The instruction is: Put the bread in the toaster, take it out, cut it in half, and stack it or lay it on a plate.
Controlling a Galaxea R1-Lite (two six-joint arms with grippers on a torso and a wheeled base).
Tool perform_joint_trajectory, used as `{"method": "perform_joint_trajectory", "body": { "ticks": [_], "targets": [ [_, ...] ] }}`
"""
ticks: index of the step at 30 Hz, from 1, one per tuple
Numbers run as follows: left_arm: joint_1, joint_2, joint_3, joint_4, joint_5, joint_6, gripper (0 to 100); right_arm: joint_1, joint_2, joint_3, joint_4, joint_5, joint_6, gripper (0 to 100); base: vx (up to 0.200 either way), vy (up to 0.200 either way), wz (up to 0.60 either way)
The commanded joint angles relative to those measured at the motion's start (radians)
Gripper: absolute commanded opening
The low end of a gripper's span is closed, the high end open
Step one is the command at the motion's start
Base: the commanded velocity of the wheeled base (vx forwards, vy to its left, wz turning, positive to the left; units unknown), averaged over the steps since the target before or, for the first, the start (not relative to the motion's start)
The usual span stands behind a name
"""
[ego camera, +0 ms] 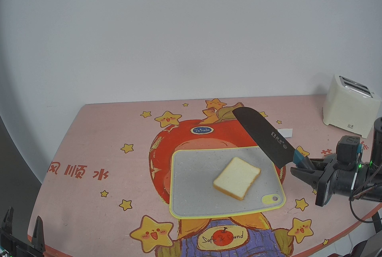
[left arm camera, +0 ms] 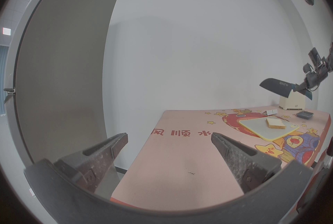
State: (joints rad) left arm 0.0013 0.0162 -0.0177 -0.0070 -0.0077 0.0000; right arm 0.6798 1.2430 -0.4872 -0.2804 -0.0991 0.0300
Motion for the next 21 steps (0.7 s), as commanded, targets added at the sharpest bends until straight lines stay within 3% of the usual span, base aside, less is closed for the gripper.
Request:
{"method": "perform_joint_trajectory", "body": {
  "ticks": [1, 21],
  "targets": [
    [0.0, -0.007, 0.018, -0.001, 0.0, 0.0, 100, 0.026, -0.004, 0.016, -0.002, -0.002, -0.001, 0, 0.0, 0.0, 0.0],
    [0.0, -0.007, 0.018, -0.001, 0.0, 0.0, 100, 0.021, 0.044, 0.015, -0.002, -0.01, -0.009, 0, 0.0, 0.0, 0.0]
  ]
}}
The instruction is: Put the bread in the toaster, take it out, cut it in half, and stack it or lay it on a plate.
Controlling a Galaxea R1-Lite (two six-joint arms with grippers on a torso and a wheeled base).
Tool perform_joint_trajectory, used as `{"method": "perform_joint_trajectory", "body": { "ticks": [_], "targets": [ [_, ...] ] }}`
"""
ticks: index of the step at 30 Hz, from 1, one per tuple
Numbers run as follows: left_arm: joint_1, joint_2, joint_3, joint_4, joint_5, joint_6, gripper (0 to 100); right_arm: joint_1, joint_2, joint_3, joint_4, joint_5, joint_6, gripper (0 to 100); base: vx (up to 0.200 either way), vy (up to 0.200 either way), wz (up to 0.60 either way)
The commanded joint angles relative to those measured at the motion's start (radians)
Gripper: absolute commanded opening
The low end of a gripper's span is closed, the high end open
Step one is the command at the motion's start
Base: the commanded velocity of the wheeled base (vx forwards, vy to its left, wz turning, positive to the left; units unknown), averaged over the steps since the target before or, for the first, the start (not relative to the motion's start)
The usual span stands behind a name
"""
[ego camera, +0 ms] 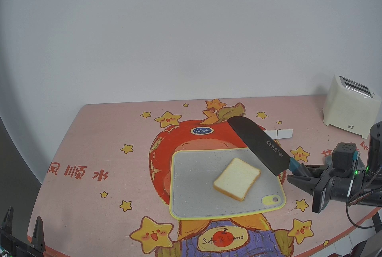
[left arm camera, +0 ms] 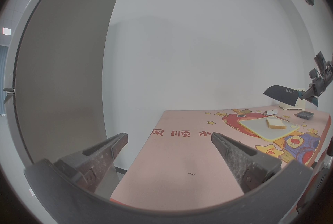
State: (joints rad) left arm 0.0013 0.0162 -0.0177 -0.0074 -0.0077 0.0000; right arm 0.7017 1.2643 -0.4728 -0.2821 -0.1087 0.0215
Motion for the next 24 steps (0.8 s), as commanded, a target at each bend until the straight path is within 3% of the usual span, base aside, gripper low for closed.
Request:
{"method": "perform_joint_trajectory", "body": {
  "ticks": [1, 24],
  "targets": [
    [0.0, -0.007, 0.018, 0.001, 0.0, 0.0, 100, -0.002, 0.024, 0.0, 0.0, 0.0, 0.0, 0, 0.0, 0.0, 0.0],
    [0.0, -0.007, 0.018, 0.001, 0.0, 0.0, 100, 0.021, 0.049, 0.037, 0.001, -0.002, -0.012, 0, 0.0, 0.0, 0.0]
  ]
}}
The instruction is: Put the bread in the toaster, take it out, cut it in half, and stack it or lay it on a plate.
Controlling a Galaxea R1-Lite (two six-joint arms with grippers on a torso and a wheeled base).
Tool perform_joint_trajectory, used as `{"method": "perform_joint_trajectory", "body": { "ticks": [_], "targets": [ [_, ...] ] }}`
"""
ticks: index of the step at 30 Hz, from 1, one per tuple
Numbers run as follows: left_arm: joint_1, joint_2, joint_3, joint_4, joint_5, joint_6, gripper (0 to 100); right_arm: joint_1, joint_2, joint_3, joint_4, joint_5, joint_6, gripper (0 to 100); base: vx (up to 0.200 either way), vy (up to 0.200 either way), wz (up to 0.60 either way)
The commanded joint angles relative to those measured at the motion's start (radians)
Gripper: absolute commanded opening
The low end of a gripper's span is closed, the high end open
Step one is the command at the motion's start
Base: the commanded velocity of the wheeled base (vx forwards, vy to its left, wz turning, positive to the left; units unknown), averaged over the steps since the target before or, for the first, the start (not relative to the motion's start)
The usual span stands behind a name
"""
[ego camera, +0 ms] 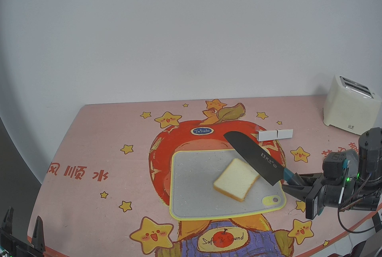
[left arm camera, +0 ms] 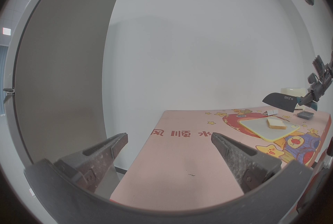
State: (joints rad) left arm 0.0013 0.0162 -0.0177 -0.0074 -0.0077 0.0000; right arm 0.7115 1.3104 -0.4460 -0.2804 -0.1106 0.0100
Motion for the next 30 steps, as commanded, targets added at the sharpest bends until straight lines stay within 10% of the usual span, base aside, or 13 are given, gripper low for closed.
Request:
{"method": "perform_joint_trajectory", "body": {
  "ticks": [1, 30],
  "targets": [
    [0.0, -0.007, 0.018, 0.0, 0.0, 0.0, 100, 0.02, 0.004, 0.012, 0.0, 0.0, -0.001, 0, 0.0, 0.0, 0.0],
    [0.0, -0.007, 0.018, 0.0, 0.0, 0.0, 100, 0.029, 0.061, 0.021, -0.011, 0.003, -0.001, 0, 0.0, 0.0, 0.0]
  ]
}}
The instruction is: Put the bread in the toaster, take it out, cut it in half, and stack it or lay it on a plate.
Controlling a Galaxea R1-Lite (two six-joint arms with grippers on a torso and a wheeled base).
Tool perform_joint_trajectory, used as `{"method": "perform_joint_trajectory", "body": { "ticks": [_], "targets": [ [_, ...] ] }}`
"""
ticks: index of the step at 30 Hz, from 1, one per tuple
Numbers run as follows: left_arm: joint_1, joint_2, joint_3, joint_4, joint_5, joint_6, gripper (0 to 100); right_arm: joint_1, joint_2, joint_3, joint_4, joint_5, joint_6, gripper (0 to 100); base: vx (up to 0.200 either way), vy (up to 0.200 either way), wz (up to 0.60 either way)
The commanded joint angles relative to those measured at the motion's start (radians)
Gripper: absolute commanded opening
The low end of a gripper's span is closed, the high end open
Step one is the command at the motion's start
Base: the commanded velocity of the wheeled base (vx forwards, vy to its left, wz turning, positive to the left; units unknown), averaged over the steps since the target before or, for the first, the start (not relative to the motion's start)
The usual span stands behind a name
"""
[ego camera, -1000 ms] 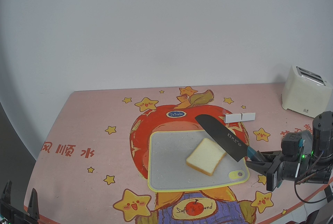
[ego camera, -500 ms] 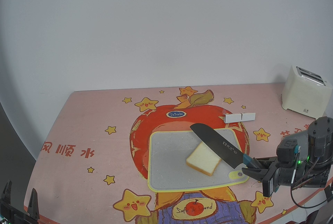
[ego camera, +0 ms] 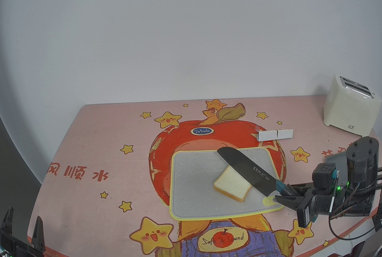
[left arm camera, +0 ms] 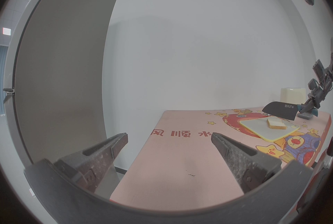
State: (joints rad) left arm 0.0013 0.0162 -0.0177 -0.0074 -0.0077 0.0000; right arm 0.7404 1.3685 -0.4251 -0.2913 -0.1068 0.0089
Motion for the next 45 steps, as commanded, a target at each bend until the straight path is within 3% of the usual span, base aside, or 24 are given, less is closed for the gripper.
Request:
{"method": "perform_joint_trajectory", "body": {
  "ticks": [1, 45],
  "targets": [
    [0.0, -0.007, 0.018, 0.0, 0.0, 0.0, 100, 0.0, 0.003, 0.0, 0.0, -0.001, 0.0, 0, 0.0, 0.0, 0.0],
    [0.0, -0.007, 0.018, 0.0, 0.0, 0.0, 100, 0.0, 0.049, -0.007, -0.009, -0.004, 0.002, 0, 0.0, 0.0, 0.0]
  ]
}}
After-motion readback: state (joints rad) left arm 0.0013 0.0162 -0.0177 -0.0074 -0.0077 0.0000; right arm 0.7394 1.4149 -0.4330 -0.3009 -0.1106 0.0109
